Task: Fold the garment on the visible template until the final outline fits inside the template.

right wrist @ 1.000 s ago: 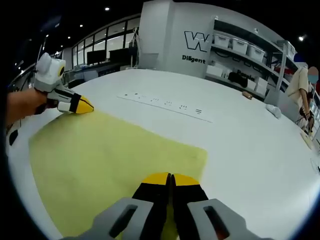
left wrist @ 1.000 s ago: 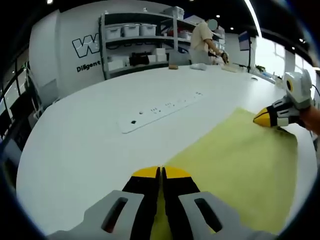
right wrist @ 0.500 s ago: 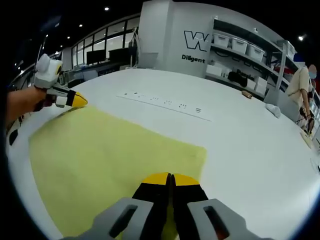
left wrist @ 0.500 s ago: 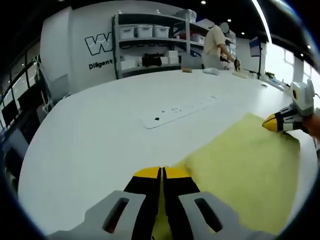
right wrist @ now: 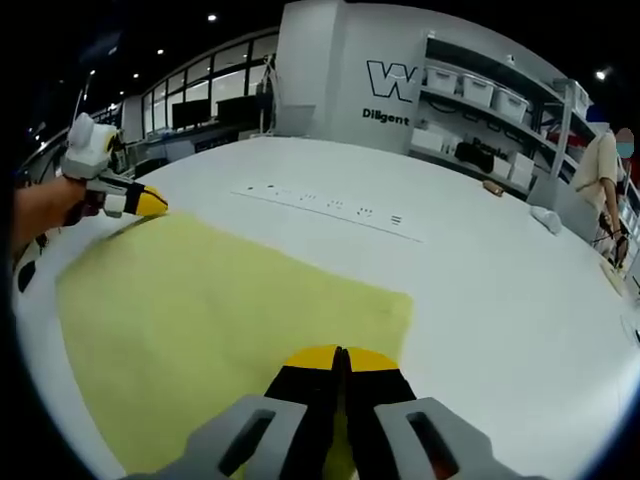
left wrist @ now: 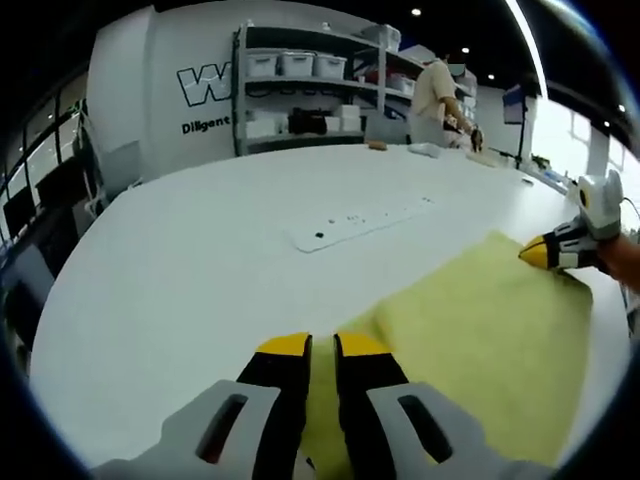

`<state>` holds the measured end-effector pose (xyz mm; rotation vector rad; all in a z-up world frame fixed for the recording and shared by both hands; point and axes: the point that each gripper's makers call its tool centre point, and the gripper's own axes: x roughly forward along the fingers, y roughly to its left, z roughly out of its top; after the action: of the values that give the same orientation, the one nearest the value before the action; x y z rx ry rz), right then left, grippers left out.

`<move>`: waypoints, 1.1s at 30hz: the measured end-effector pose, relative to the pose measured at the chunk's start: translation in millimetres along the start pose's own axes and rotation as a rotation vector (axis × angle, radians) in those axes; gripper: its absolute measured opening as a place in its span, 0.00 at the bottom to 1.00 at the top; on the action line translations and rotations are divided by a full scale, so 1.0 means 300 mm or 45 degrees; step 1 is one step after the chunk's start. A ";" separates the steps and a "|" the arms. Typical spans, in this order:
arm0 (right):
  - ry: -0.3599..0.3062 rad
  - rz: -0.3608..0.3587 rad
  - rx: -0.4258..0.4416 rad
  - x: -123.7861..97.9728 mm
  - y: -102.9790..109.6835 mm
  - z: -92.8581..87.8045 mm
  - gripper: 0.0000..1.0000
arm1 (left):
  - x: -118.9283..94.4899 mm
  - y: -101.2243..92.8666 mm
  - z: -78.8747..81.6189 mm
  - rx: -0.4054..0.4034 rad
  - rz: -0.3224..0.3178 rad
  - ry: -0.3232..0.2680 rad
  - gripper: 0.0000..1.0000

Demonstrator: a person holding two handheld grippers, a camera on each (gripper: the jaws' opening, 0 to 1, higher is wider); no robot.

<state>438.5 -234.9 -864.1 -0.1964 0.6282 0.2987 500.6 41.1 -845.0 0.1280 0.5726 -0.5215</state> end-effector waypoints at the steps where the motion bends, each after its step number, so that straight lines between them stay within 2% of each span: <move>1: 0.000 -0.001 0.000 0.000 0.000 0.000 0.00 | 0.002 -0.003 -0.004 -0.001 -0.005 0.007 0.11; 5: 0.003 -0.004 0.001 -0.001 0.001 -0.001 0.00 | 0.006 -0.022 -0.033 0.001 -0.027 0.042 0.11; 7: 0.004 -0.004 -0.002 -0.002 0.001 -0.001 0.00 | 0.004 -0.014 -0.048 0.029 -0.004 0.058 0.09; 13: 0.000 -0.005 0.000 -0.001 0.001 0.000 0.00 | 0.007 -0.007 -0.043 0.028 -0.006 0.056 0.00; 20: -0.003 -0.005 -0.002 0.001 0.000 0.001 0.00 | 0.007 0.005 -0.037 0.034 0.023 0.049 0.00; 25: -0.005 -0.003 -0.005 0.003 -0.002 0.001 0.00 | -0.008 0.029 0.001 0.035 0.059 0.009 0.00; 28: -0.006 -0.004 -0.005 0.003 -0.001 0.001 0.00 | -0.007 0.065 -0.014 0.023 0.092 0.024 0.00; 33: -0.006 -0.004 -0.006 0.003 -0.002 0.001 0.00 | 0.003 0.059 -0.032 0.041 0.096 0.035 0.00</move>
<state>439.5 -235.1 -864.4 -0.2015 0.6225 0.2974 505.5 58.5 -854.0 0.1867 0.5842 -0.4560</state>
